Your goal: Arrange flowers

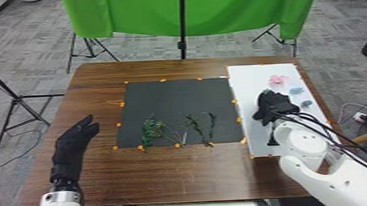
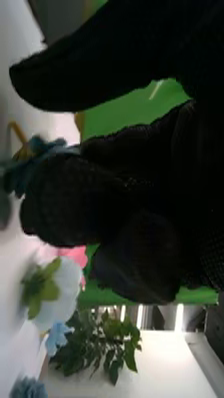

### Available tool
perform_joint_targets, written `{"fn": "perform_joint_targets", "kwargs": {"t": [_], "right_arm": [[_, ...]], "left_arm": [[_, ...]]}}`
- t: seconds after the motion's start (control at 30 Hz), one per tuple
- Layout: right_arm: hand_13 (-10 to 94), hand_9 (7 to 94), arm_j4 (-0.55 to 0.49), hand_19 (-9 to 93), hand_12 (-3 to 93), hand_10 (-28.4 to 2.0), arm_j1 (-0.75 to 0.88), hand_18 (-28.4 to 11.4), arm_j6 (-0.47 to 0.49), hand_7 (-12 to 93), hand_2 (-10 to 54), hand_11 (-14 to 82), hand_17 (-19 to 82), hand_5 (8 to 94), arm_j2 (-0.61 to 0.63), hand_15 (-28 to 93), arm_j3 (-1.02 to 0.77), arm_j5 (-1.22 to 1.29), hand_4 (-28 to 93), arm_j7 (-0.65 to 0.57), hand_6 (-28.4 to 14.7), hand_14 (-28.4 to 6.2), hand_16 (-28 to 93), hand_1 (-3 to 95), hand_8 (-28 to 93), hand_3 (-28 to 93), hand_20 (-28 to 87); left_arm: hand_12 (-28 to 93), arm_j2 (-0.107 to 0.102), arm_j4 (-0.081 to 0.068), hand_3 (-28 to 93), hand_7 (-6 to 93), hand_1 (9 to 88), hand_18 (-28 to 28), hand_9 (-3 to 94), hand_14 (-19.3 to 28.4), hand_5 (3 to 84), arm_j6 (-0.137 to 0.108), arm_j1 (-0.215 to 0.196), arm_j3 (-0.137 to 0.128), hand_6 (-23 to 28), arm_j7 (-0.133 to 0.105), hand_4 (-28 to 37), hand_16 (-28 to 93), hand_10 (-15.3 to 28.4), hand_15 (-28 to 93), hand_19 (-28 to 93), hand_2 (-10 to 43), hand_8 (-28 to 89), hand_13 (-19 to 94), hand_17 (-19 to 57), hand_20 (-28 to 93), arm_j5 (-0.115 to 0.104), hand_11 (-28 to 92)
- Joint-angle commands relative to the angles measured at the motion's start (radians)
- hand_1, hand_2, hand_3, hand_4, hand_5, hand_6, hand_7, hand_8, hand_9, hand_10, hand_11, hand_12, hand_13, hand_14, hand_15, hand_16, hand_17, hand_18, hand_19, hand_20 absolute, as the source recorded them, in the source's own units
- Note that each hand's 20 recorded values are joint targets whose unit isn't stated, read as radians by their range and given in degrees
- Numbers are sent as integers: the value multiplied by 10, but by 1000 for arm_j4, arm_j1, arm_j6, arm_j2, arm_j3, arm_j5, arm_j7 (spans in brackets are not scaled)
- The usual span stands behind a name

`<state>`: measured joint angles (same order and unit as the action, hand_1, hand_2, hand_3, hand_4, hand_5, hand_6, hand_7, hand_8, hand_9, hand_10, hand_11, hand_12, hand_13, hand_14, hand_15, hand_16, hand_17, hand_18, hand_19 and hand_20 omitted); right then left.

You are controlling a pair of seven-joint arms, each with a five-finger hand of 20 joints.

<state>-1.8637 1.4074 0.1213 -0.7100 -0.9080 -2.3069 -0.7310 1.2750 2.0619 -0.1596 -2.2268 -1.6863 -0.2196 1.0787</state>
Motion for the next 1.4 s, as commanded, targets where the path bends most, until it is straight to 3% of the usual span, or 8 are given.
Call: {"fn": "perform_joint_targets", "kwargs": {"t": [0.03, 0.17, 0.27, 0.47, 0.67, 0.83, 1.03, 1.4], "right_arm": [[929, 852, 40, 932, 363, -117, -28, -86, -150, 139, -95, 100, 662, 736, 8, 516, 57, -13, -89, 41, -27, -21, 344, 617, 92, 468, 483], [937, 917, 20, 932, 406, -103, -80, -78, -206, 164, -95, 90, 683, 803, 8, 536, 88, -9, -96, 70, -26, -13, 331, 672, 139, 471, 485], [937, 924, -17, 932, 409, -100, -167, -78, -257, 166, -95, 94, 689, 809, -8, 546, 132, 24, -103, 111, -24, -10, 324, 674, 140, 479, 488], [937, 927, 1, 932, 412, -98, -456, -79, -347, 168, -95, 91, 691, 811, -156, 556, 348, 132, -105, 282, -21, -11, 320, 667, 141, 489, 503], [937, 926, 80, 932, 414, -91, -631, -81, -359, 181, -95, 87, 690, 807, -355, 557, 555, 185, -122, 404, -9, -9, 322, 645, 137, 515, 515], [937, 923, 178, 932, 418, -86, -671, -86, -303, 199, -95, 84, 686, 797, -462, 559, 661, 236, -134, 436, 4, -9, 323, 634, 139, 532, 532], [937, 915, 278, 932, 412, -70, -653, -91, -251, 210, -95, 75, 679, 777, -519, 553, 708, 261, -147, 431, 30, -10, 330, 619, 140, 540, 536], [936, 854, 357, 932, 383, -79, -667, -94, -152, 179, -95, 95, 668, 722, -549, 531, 717, 242, -103, 408, 29, -10, 356, 600, 129, 428, 537]], "left_arm": [[125, -10, 7, 664, 91, 268, 138, 447, 168, 452, -8, -17, -24, 54, -3, -223, 21, 133, 185, 81, -10, -60, 313, 20, 195, -3, 160], [125, -18, 8, 664, 91, 270, 138, 447, 168, 453, -37, -20, -34, 54, -37, -224, 21, 134, 185, 81, -10, -60, 314, 21, 194, -11, 159], [124, -26, 9, 664, 91, 272, 126, 444, 162, 454, -85, -25, -44, 54, -74, -224, 14, 134, 171, 62, -10, -61, 316, 38, 185, -27, 157], [109, -31, 13, 665, 83, 247, 104, 421, 145, 454, -121, -39, -66, 58, -97, -257, 7, 131, 113, 30, 9, -60, 305, 61, 181, -73, 136], [91, -49, 14, 535, 74, 227, 94, 445, 143, 467, -173, -16, -26, 65, -82, -282, 2, 141, 114, 24, 176, -69, 315, 69, 179, -101, 133], [74, -54, 5, 442, 65, 267, 89, 461, 144, 471, -191, 22, 23, 73, -65, -283, -11, 150, 130, 30, 257, -75, 326, 71, 176, -105, 134], [67, -48, 1, 475, 60, 251, 91, 457, 150, 460, -170, 31, 54, 77, -64, -283, -15, 153, 142, 38, 254, -78, 327, 69, 177, -104, 133], [50, -51, -8, 517, 41, 236, 93, 427, 148, 442, -159, 45, 56, 86, -71, -283, -23, 153, 142, 45, 244, -73, 321, 65, 175, -100, 135]]}}
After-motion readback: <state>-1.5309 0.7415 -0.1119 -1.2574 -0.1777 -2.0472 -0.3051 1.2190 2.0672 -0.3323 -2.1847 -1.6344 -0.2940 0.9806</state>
